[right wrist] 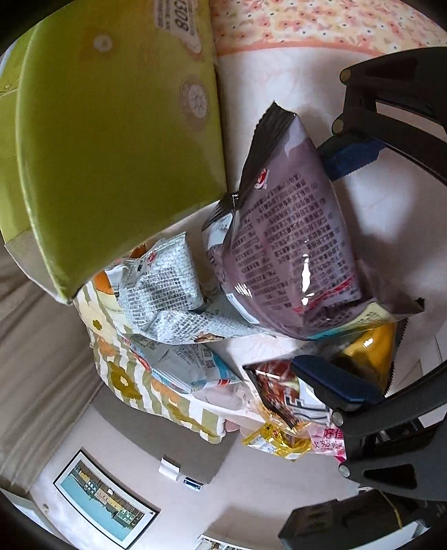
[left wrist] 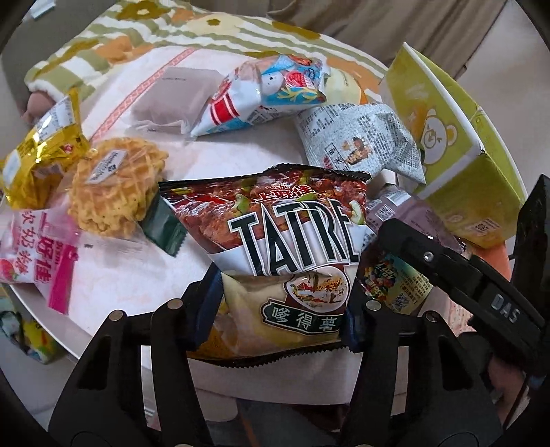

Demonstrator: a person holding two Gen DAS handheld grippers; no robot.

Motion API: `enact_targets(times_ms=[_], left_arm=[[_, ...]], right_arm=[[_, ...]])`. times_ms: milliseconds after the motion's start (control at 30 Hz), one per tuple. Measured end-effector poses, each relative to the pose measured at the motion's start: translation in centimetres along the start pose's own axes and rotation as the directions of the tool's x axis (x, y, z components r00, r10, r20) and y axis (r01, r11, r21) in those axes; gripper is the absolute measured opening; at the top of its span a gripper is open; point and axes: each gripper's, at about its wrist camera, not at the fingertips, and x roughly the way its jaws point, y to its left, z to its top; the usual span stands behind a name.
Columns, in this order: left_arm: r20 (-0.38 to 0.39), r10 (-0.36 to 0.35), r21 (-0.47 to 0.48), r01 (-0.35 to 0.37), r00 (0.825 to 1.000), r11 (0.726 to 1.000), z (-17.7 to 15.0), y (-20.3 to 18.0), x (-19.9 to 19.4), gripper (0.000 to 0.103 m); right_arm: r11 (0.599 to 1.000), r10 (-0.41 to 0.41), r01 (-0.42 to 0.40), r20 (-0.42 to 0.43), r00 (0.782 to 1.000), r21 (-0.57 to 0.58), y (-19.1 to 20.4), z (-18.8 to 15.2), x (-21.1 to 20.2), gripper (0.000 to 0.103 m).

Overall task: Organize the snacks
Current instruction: 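Grasp the TATRE chips bag with the left tool while the right tool grasps the purple bag, then carry both bags over the box and open both tools to drop them inside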

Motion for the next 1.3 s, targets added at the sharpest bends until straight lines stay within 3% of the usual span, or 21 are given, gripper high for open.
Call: enact_targets(times_ms=[133, 267, 400, 600, 867, 1100, 1300], left_arm=[[0.001, 0.004, -0.006, -0.004, 1.000, 1.000, 0.5, 0.4, -0.3, 0.054], [0.003, 0.005, -0.001, -0.005, 1.000, 1.000, 0.7, 0.6, -0.5, 0.054], [0.002, 0.001, 0.004, -0.001, 1.000, 1.000, 0.7, 0.7, -0.7, 0.054], [0.009, -0.006, 0.030, 0.006, 1.000, 1.000, 0.7, 0.7, -2.3, 0.054], [0.061, -0.054, 0.092, 0.049, 0.997, 0.995, 1.7, 0.2, -7.1, 0.054], [0.134, -0.129, 0.179, 0.104, 0.983, 0.978, 4.4, -1.6, -12.1, 0.054], [0.126, -0.208, 0.278, 0.167, 0.970, 0.946, 7.6, -4.2, -15.0, 0.054]], right_arm=[[1.000, -0.008, 0.008, 0.003, 1.000, 0.010, -0.1, -0.1, 0.6, 0.095], [1.000, -0.013, 0.014, 0.010, 1.000, -0.024, 0.7, -0.2, 0.6, 0.075], [0.999, -0.027, 0.029, 0.029, 0.999, -0.041, 1.2, -0.5, 0.0, 0.071], [0.999, -0.037, 0.039, 0.057, 0.998, -0.030, 2.1, -1.3, -2.1, 0.070], [0.997, -0.074, 0.076, 0.128, 0.989, -0.015, 3.9, -1.7, -7.5, 0.070], [0.992, -0.122, 0.128, 0.239, 0.963, -0.008, 6.4, -0.9, -13.4, 0.070], [0.984, -0.176, 0.180, 0.281, 0.943, 0.014, 7.2, 0.4, -17.1, 0.070]])
